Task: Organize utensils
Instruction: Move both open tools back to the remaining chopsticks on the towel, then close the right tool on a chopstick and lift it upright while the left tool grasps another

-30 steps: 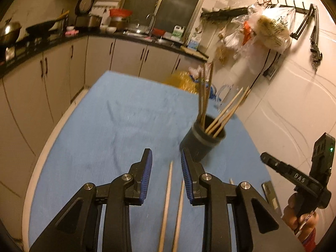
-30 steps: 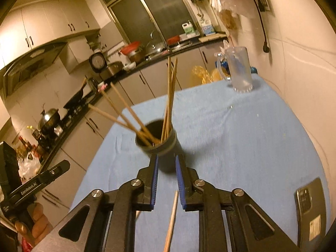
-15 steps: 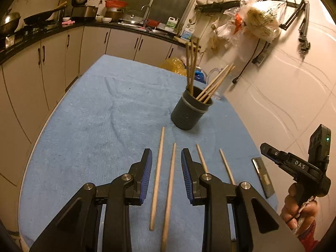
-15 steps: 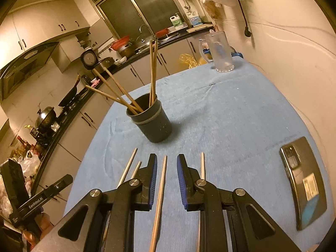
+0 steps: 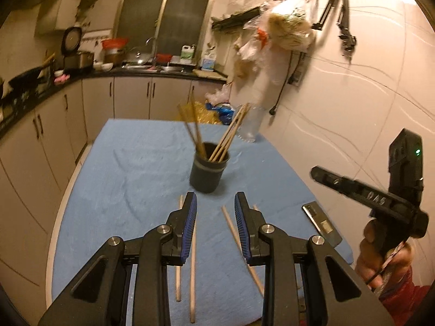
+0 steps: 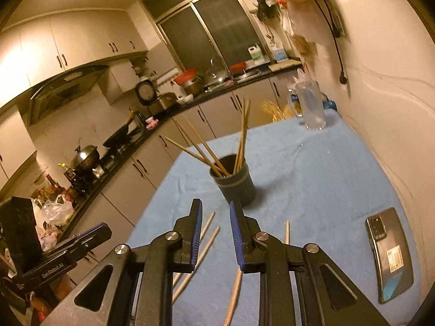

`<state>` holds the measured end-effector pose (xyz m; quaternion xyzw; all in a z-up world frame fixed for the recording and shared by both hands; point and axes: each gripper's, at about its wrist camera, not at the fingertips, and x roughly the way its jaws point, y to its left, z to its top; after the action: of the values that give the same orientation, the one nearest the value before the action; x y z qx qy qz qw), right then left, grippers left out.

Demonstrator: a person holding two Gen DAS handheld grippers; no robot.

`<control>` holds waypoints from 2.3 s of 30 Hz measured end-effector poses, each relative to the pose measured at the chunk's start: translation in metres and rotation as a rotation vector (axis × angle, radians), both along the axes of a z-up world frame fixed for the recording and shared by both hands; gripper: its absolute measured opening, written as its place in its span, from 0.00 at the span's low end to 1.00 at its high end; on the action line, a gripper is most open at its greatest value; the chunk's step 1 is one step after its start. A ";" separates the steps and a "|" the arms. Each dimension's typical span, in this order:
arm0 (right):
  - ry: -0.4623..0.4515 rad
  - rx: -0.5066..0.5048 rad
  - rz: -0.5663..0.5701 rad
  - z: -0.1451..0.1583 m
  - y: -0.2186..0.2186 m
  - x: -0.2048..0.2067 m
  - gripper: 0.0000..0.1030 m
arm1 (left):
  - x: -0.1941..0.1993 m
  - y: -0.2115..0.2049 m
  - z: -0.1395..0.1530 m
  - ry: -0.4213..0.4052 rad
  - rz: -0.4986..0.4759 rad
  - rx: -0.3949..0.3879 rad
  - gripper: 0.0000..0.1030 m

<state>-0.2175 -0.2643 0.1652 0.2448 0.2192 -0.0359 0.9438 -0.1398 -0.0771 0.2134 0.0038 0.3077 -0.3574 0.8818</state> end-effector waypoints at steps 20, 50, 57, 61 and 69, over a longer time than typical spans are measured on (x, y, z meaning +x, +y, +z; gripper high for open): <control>0.322 0.081 0.095 -0.097 -0.007 0.068 0.31 | 0.060 -0.014 -0.077 0.262 0.026 0.117 0.39; 0.500 0.014 0.169 -0.144 -0.005 0.125 0.07 | 0.159 -0.097 -0.179 0.426 0.008 0.404 0.18; 0.467 0.010 0.163 -0.132 -0.011 0.123 0.08 | 0.158 -0.096 -0.190 0.388 0.052 0.406 0.06; 0.371 0.024 0.153 -0.115 -0.018 0.112 0.08 | 0.146 -0.076 -0.181 0.352 0.073 0.322 0.06; 0.137 -0.020 0.116 -0.072 -0.005 0.090 0.07 | 0.114 -0.041 -0.120 0.195 0.109 0.126 0.06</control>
<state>-0.1278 -0.2689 0.0930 0.2192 0.2965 0.0003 0.9295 -0.0260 -0.1184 0.0929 0.0077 0.4136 -0.2875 0.8639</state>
